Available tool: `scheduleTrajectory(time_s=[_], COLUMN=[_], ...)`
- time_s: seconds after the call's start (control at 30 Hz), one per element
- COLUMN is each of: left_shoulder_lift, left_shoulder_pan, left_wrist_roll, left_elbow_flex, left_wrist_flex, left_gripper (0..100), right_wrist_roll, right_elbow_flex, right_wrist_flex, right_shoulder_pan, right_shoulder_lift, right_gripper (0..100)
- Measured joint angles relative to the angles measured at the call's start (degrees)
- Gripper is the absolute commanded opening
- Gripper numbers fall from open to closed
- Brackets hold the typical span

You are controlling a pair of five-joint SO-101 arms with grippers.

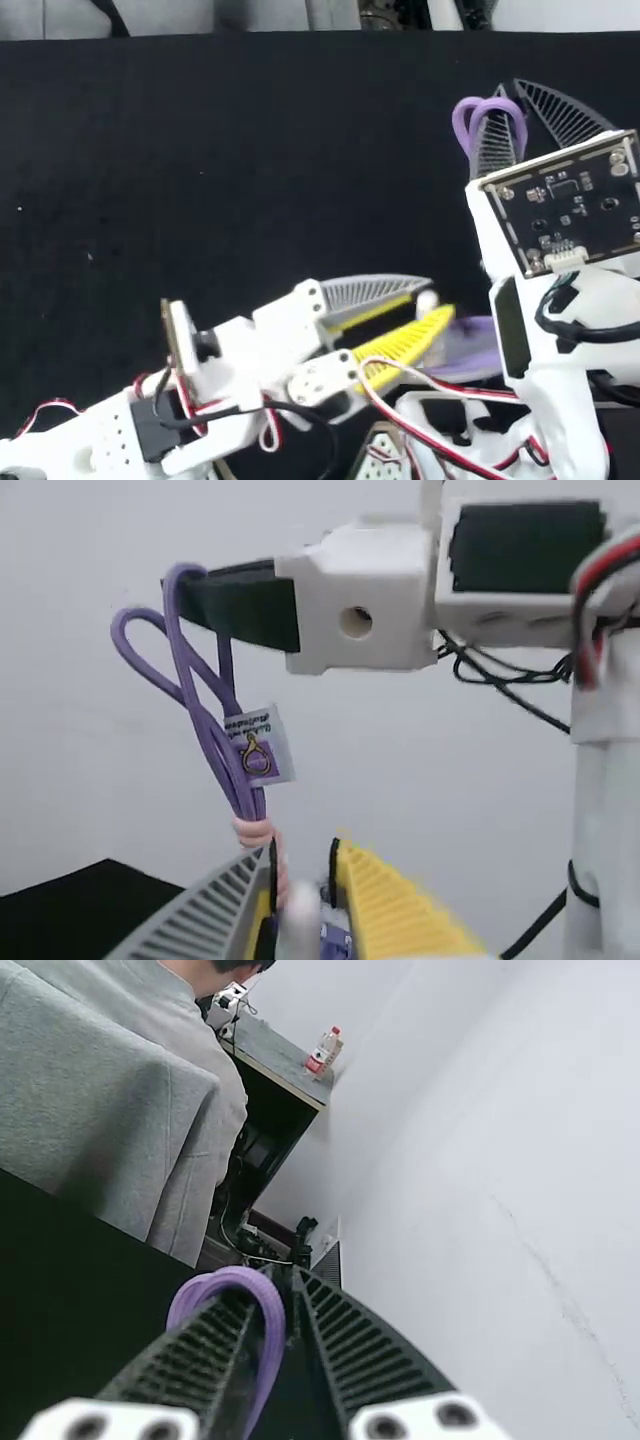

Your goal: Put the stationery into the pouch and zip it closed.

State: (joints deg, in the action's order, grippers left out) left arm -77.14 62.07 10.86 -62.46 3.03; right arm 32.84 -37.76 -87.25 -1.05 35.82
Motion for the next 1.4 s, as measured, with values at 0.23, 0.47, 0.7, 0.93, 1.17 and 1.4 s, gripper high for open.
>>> scheduleTrajectory(time_s=[0.23, 0.47, 0.7, 0.93, 1.17, 1.4], left_shoulder_lift=[0.0, 0.0, -0.7, -1.9, -13.8, -26.6], left_shoulder_pan=[0.2, -3.3, -26.3, -55.9, -69.1, -69.8], left_wrist_roll=[-0.4, -0.5, -0.5, -0.5, -0.5, -0.5], left_elbow_flex=[1.0, 9.8, 23.2, 25.2, 19.4, 5.5], left_wrist_flex=[8.7, 17.4, 27.9, 36.1, 40.4, 38.9], left_gripper=[16, 16, 16, 16, 16, 16], right_wrist_roll=[0.0, 0.0, 0.0, 0.0, 0.0, 0.0], right_elbow_flex=[0.0, 0.0, 5.7, 14.6, 17.1, 17.7], right_wrist_flex=[0.0, 0.0, 4.2, 13.4, 24.6, 38.8], right_shoulder_pan=[0.0, 0.0, 0.0, 1.6, 16.7, 23.7], right_shoulder_lift=[0.0, 0.0, 0.0, -0.9, -3.0, -13.2], right_gripper=[1.1, 1.1, 1.1, 1.3, 1.2, 1.2])
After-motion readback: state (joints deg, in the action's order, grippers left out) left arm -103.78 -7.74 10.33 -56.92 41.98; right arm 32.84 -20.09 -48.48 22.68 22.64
